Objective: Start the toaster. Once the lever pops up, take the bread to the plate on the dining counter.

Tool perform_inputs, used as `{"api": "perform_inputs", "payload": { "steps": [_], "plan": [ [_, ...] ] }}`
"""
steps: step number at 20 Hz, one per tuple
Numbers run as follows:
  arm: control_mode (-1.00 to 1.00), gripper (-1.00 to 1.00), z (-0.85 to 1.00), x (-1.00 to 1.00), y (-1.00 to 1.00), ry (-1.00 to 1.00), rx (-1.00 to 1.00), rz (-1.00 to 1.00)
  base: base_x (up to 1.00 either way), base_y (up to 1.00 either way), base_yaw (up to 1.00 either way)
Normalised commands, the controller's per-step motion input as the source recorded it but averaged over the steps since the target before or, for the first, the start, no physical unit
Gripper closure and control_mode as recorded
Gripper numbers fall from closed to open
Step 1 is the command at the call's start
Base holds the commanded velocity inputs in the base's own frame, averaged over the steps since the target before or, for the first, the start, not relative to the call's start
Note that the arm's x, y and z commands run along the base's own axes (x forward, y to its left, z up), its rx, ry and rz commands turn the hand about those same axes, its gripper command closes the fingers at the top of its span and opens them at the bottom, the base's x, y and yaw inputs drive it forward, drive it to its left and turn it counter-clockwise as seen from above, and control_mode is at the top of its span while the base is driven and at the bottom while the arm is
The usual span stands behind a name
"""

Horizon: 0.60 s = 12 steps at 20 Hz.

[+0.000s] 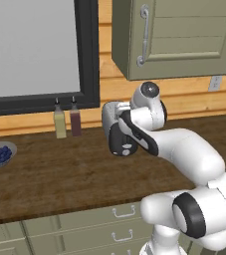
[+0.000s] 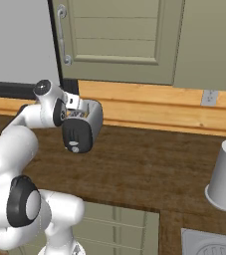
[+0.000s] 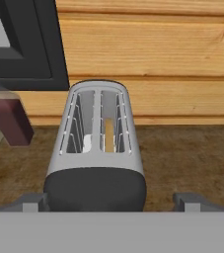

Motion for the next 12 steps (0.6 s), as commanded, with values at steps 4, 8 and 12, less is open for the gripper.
{"api": "perform_inputs", "payload": {
  "steps": [4,8,12],
  "plan": [
    [-1.0,-1.0,0.0,0.0,0.0,0.0,0.0,0.0,0.0,0.0,0.0],
    [-1.0,-1.0,0.0,0.0,0.0,0.0,0.0,0.0,0.0,0.0,0.0],
    [-1.0,-1.0,0.0,0.0,0.0,0.0,0.0,0.0,0.0,0.0,0.0]
  ]
}}
